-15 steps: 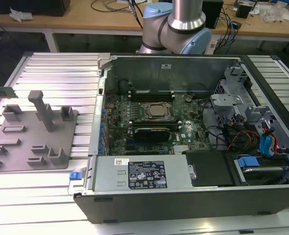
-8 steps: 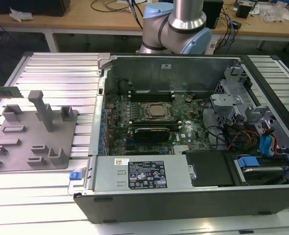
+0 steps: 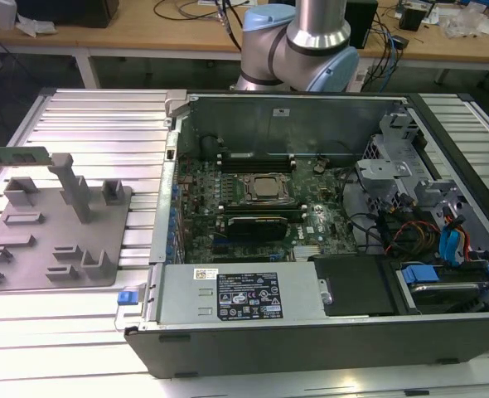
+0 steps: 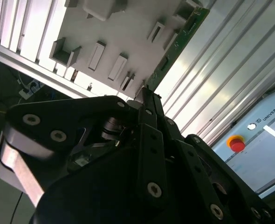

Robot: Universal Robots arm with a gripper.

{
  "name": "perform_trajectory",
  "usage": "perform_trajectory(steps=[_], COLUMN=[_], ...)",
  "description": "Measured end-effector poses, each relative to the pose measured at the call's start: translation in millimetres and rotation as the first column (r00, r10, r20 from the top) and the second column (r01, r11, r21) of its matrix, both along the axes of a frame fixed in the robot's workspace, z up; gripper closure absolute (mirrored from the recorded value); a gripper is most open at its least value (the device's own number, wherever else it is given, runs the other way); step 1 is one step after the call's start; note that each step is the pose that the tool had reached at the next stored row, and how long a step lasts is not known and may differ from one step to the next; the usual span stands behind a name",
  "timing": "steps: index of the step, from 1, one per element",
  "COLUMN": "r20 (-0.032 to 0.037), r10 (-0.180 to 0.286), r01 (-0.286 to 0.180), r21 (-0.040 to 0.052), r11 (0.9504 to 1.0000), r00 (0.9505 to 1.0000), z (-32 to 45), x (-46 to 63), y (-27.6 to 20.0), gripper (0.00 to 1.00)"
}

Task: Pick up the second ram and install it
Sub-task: 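Pick up the second ram and move it above second insertion slot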

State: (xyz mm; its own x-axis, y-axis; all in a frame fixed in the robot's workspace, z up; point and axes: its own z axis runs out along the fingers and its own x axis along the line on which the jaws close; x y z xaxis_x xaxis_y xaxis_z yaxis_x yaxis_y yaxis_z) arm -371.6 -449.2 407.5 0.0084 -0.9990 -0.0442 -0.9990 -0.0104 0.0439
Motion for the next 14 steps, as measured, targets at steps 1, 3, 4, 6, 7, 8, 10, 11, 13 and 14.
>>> perform_trajectory(steps=[1,3,4,6,7,8,10,11,13,14], r20=[0.0001,-0.0001,0.0000,0.0000,0.0000,0.0000,0.0000,0.0000,0.0000,0.0001], r10=[0.000,0.000,0.000,0.000,0.000,0.000,0.000,0.000,0.000,0.000], r01=[0.000,0.000,0.000,0.000,0.000,0.000,0.000,0.000,0.000,0.000], r21=[0.0001,0.0000,0.0001,0.0000,0.0001,0.0000,0.0000,0.0000,0.0001,0.0000], r11=[1.0000,1.0000,1.0000,1.0000,1.0000,1.0000,1.0000,1.0000,1.0000,1.0000], r00=[1.0000,1.0000,1.0000,1.0000,1.0000,1.0000,1.0000,1.0000,1.0000,1.0000], z=[0.0,0.0,0.0,0.0,0.0,0.0,0.0,0.0,0.0,0.0], x=[1.4,10.4,12.3,16.3,18.4,21.7,27.0,28.6,35.9,39.2], y=[0.0,0.0,0.0,0.0,0.0,0.0,0.0,0.0,0.0,0.0], gripper=[0.91,0.91,0.91,0.91,0.91,0.91,0.91,0.91,0.91,0.91])
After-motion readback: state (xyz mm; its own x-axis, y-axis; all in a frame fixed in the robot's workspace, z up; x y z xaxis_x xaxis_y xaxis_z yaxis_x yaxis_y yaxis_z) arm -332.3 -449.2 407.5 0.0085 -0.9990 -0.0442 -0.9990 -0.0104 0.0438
